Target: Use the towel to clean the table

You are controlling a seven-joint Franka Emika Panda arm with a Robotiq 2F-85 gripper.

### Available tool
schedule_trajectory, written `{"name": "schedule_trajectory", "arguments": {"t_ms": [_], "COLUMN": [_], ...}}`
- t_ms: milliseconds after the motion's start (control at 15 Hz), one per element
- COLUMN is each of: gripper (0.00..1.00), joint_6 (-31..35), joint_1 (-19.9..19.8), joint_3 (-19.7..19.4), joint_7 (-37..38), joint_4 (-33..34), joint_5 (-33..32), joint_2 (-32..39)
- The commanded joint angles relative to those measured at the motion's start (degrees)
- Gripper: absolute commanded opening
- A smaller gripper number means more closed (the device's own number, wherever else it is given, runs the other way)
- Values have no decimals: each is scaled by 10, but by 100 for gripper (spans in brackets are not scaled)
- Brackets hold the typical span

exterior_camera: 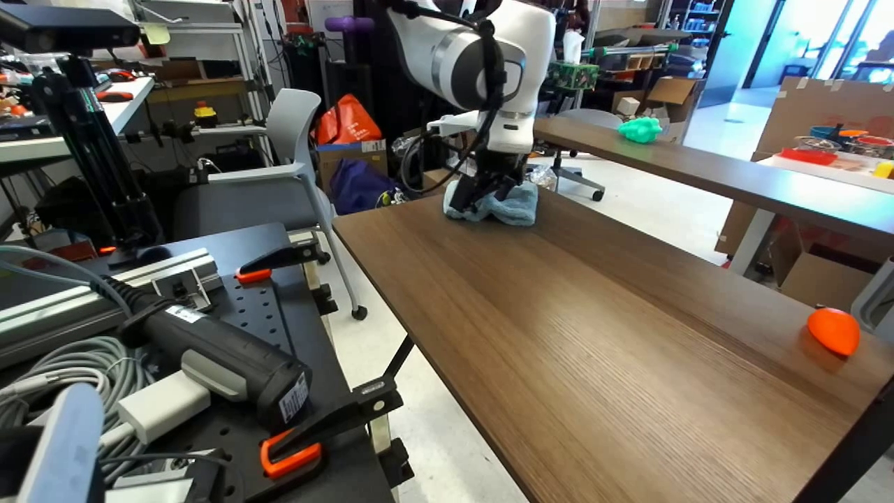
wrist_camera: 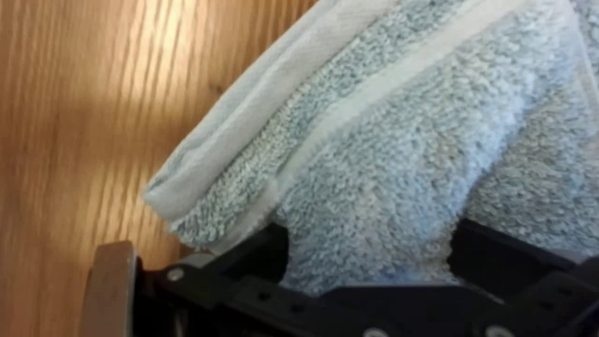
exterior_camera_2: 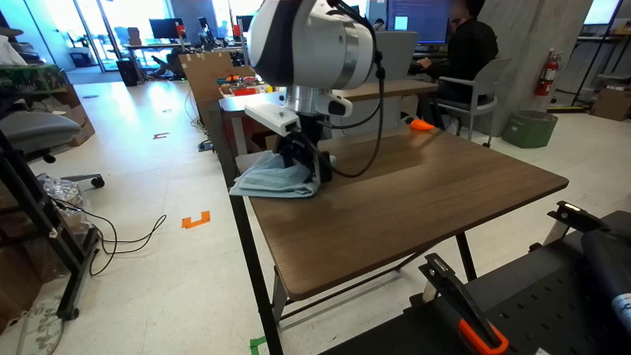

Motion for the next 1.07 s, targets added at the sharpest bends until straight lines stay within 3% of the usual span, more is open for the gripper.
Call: {"name": "schedule_trajectory", "arguments": {"t_ms": [0,267,600,800,1000], "gripper": [100,100,100,100,100], "joint_6": [15,-25,-18,10,31], "joint_1": [17,21,-6,-34,-90], "joint_3": [-5,-57,-113,-121,-85], "joint_7": [-1,14,-16,-48,-139], "joint_4": [-35,-96,-238,-316,-395], "joint_5": [4,-24,-67,-79,-40], "joint_2": [-21,-71,-172,-238,-329]}}
